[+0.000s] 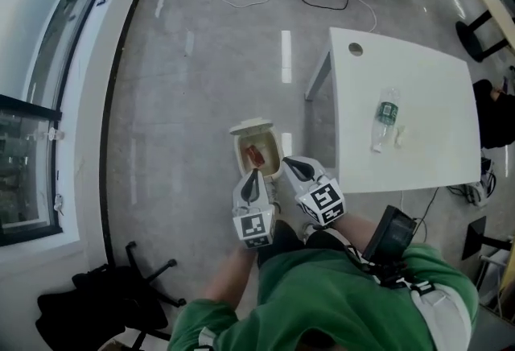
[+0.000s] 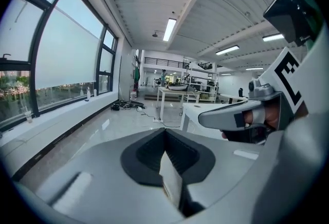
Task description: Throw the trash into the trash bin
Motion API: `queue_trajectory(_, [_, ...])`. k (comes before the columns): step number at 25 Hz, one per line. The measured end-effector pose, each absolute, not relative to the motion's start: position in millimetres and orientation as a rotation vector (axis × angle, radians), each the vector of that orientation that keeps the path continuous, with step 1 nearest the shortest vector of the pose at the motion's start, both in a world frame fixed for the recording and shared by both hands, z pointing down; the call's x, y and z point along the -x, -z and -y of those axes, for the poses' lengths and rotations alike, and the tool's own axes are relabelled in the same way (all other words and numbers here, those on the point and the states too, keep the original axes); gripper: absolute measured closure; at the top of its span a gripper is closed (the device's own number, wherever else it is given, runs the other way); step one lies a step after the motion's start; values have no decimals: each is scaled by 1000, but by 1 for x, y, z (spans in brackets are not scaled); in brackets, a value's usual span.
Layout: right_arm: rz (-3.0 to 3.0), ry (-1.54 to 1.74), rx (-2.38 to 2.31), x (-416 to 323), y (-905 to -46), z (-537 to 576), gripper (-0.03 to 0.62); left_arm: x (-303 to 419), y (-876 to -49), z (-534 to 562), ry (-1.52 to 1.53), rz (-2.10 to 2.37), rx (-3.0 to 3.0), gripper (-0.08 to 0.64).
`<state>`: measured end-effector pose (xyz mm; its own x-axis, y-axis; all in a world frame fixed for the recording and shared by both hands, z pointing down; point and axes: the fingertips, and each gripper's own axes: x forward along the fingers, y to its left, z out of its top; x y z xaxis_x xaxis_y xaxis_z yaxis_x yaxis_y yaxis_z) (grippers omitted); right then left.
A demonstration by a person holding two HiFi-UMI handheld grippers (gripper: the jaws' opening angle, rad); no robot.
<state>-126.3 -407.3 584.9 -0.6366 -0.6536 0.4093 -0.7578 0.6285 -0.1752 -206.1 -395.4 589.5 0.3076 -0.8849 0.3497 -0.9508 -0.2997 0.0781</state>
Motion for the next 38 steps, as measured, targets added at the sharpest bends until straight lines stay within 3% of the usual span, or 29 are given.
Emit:
queue_trajectory(17, [2826,-284,-1134,49,-463,294,589,132,-470,269,-203,1938,-2415,557])
queue_trajectory(38, [2899,-171,-1267,43,-370,224,589,117,-378,213,2,1763,-2552,557])
